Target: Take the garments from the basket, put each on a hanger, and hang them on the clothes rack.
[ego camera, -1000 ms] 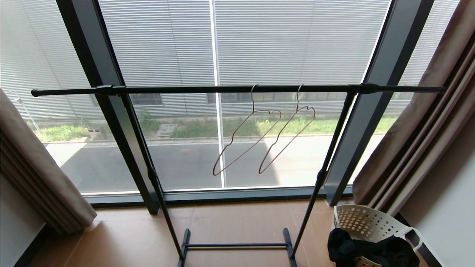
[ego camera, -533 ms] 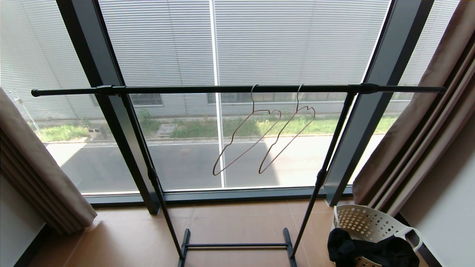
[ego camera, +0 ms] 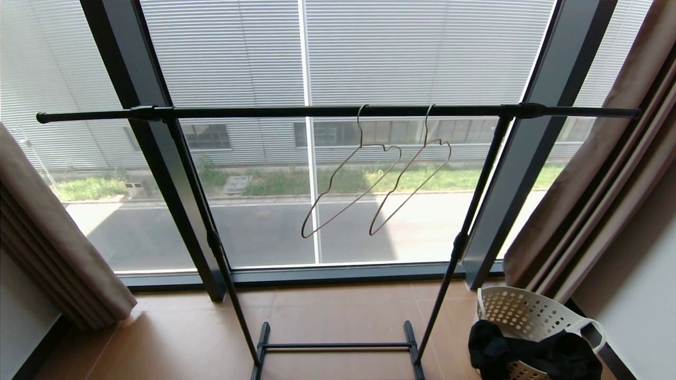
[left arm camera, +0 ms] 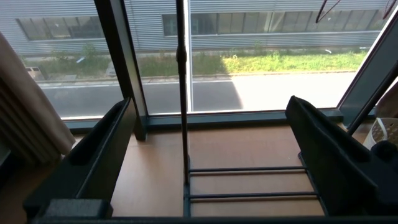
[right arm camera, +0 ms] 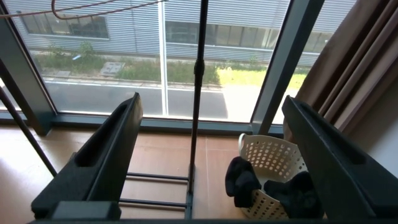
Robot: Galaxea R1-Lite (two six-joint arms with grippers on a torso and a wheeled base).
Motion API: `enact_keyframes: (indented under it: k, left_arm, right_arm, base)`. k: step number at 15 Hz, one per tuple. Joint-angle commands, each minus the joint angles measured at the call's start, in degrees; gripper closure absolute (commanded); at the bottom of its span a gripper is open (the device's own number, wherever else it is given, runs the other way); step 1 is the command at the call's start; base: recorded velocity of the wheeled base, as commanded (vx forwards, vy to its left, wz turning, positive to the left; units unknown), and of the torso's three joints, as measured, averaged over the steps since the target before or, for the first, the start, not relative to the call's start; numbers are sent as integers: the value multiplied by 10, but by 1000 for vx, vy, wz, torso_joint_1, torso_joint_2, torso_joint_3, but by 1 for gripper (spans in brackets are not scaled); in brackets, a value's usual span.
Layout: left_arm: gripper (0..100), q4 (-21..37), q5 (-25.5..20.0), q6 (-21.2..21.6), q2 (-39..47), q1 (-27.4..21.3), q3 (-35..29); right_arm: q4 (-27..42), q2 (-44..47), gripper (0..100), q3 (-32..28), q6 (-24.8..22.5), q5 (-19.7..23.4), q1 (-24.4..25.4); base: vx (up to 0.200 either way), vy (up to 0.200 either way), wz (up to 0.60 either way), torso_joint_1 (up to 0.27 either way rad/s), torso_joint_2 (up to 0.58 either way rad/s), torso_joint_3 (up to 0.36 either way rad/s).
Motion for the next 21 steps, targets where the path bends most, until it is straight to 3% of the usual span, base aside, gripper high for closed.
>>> enact_keyframes:
  k: [1, 21]
  left_arm:
    - [0, 0, -1, 0, 1, 0, -1]
    - [0, 0, -1, 0, 1, 0, 0]
  right_arm:
    - [0, 0, 0, 0, 0, 0, 0]
    - [-2, 0, 0, 0, -1, 0, 0]
  base:
    - [0, 0, 0, -149, 383, 232]
    - [0, 0, 0, -159, 494, 332]
